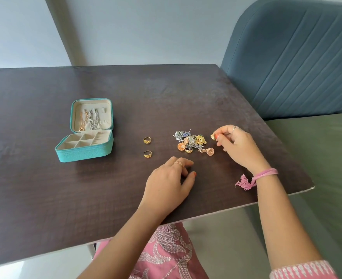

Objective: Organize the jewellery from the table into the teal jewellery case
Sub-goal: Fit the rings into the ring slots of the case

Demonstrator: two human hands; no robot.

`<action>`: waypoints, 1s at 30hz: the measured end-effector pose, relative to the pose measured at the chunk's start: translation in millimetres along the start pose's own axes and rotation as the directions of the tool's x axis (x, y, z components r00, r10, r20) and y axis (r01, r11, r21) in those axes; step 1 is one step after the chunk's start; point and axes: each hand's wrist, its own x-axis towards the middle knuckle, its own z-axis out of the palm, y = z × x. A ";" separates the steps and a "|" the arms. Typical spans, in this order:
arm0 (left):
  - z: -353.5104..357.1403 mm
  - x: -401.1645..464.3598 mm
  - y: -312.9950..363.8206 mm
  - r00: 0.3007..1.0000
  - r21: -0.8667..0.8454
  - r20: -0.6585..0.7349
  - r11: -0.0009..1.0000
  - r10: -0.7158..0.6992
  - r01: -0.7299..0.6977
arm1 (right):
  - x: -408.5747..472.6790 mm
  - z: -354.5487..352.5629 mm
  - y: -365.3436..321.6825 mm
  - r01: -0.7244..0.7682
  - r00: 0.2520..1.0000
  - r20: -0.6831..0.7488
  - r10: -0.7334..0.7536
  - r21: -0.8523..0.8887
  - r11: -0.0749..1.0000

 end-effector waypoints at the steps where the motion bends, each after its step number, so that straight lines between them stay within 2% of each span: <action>1: -0.2 0.5 0.1 1.000 -0.012 0.001 1.000 -0.008 0.008 | -2.6 -0.1 -3.7 0.015 0.999 -0.045 -0.013 0.032 0.999; 5: -3.6 1.4 1.6 0.997 -0.118 -0.001 0.990 -0.073 0.072 | -20.7 8.4 -26.4 0.200 0.964 -0.179 -0.197 -0.001 0.980; 9: -9.5 0.1 1.3 0.988 -0.366 0.011 0.919 -0.157 0.150 | -43.9 35.2 -38.3 0.328 0.920 -0.217 -0.328 -0.036 0.944; 12: -14.2 -1.5 0.7 0.980 -0.477 0.010 0.861 -0.196 0.177 | -58.4 55.3 -40.2 0.354 0.908 -0.248 -0.338 0.022 0.935; 18: -22.7 -3.5 0.4 0.975 -0.519 0.001 0.833 -0.224 0.191 | -68.8 62.4 -45.3 0.370 0.896 -0.287 -0.340 0.056 0.927; 21: -28.0 -8.9 -9.1 0.980 -0.448 -0.020 0.878 -0.196 0.166 | -69.7 62.5 -43.9 0.340 0.917 -0.246 -0.315 0.064 0.938; 23: -31.6 -15.1 -25.4 0.988 -0.280 -0.118 0.958 -0.100 0.064 | -68.8 63.2 -41.8 0.284 0.925 -0.272 -0.264 0.036 0.958; 25: -35.5 -21.1 -43.2 0.983 -0.109 -0.186 0.994 0.006 -0.027 | -67.4 63.3 -40.2 0.188 0.922 -0.343 -0.177 0.000 0.982; 27: -43.4 -26.3 -55.3 0.981 -0.006 -0.188 0.998 0.054 -0.056 | -67.2 63.5 -39.0 0.078 0.909 -0.408 -0.080 -0.022 0.997; 30: -54.7 -30.1 -67.6 0.983 0.191 -0.109 0.974 0.144 -0.122 | -67.7 64.9 -37.7 -0.002 0.912 -0.409 -0.026 -0.067 0.998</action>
